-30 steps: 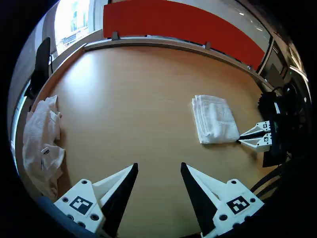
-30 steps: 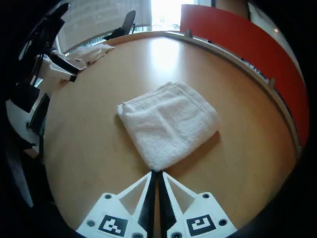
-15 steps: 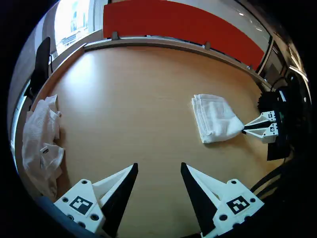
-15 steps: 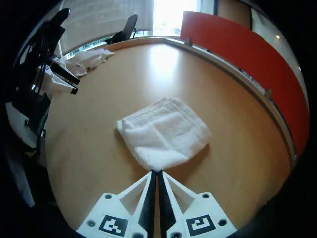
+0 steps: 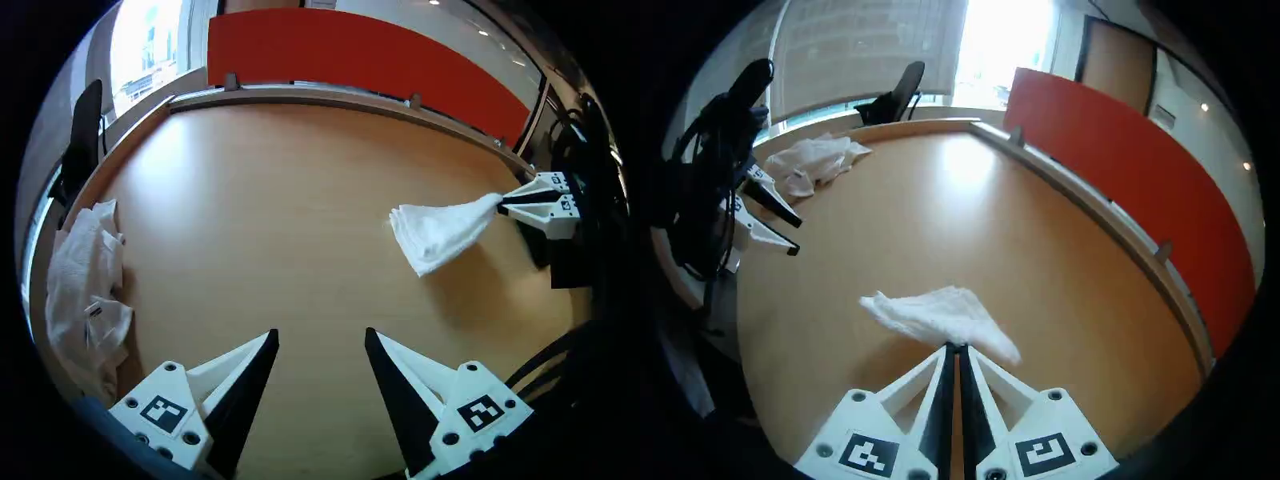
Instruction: Fold towel
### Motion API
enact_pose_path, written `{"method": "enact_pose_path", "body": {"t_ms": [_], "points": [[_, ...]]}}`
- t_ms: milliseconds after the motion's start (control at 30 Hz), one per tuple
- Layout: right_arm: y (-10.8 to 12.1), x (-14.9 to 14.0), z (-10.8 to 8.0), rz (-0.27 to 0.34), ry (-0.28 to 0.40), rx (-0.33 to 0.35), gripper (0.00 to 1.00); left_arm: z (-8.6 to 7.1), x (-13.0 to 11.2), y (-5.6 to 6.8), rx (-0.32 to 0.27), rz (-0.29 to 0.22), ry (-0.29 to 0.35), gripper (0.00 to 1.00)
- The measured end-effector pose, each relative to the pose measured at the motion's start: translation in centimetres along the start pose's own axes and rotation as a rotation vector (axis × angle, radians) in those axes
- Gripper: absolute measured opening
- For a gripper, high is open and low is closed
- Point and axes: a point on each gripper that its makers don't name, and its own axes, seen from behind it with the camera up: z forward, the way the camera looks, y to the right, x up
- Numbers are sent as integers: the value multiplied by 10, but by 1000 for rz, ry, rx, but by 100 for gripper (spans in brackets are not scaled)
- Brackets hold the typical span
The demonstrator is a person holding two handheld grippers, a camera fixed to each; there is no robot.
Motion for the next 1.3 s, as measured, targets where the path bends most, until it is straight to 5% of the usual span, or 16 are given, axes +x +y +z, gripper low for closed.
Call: {"method": "enact_pose_path", "body": {"t_ms": [300,500,1300], "points": [[27,54,-25,-55,67,-40,4,-8,12,2,-8,10,30,79],[44,65,-44,-61,79,-71,4,-12,17,5,-15,16,44,79],[118,31,-104,10,52,-157,4,-10,20,15,-25,43,41,79]]}}
